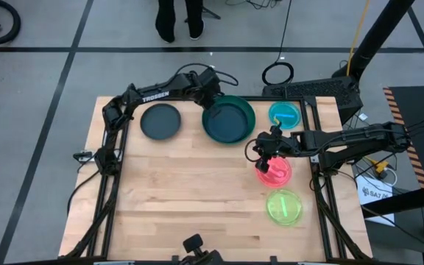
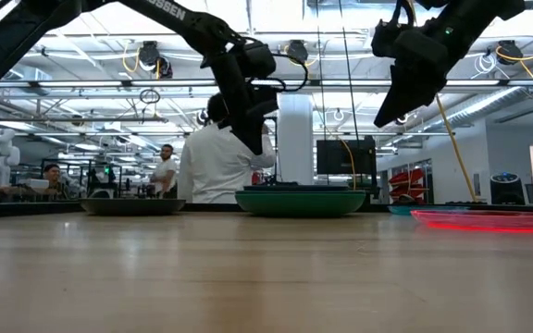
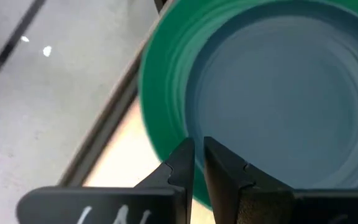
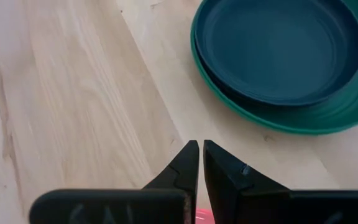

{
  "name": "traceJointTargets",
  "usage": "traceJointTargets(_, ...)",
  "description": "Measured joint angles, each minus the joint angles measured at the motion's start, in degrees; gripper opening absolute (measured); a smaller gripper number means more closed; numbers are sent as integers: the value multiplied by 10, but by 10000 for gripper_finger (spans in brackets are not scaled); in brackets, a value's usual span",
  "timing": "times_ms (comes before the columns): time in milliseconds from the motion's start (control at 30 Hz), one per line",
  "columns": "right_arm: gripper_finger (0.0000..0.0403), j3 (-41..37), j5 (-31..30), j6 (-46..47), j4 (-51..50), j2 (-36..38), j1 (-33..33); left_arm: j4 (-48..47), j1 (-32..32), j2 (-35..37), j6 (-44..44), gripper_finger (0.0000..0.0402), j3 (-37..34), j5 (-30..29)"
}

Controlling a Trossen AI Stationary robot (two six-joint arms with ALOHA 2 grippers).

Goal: Stack plastic plates
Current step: Stack the dark blue plate on top of the dark blue plate

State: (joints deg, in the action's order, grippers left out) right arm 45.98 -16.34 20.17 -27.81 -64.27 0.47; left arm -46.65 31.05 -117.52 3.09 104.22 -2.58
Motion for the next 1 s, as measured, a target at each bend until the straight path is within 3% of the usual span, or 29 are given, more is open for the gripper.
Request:
traceJointTargets(400, 18, 0, 0, 29, -8, 0, 23, -53, 0, 97, 29, 42, 0, -10)
traceJointTargets(633, 18, 0, -1, 16, -8, 0, 28, -221, -11, 112, 56, 42, -4, -4)
traceJointTargets(833, 18, 0, 0, 2, -8, 0, 28, -249, -33, 112, 60, 42, -100, 4)
traceJointTargets(1000, 18, 0, 0, 1, -8, 0, 28, -198, -43, 111, 10, 42, -226, -3)
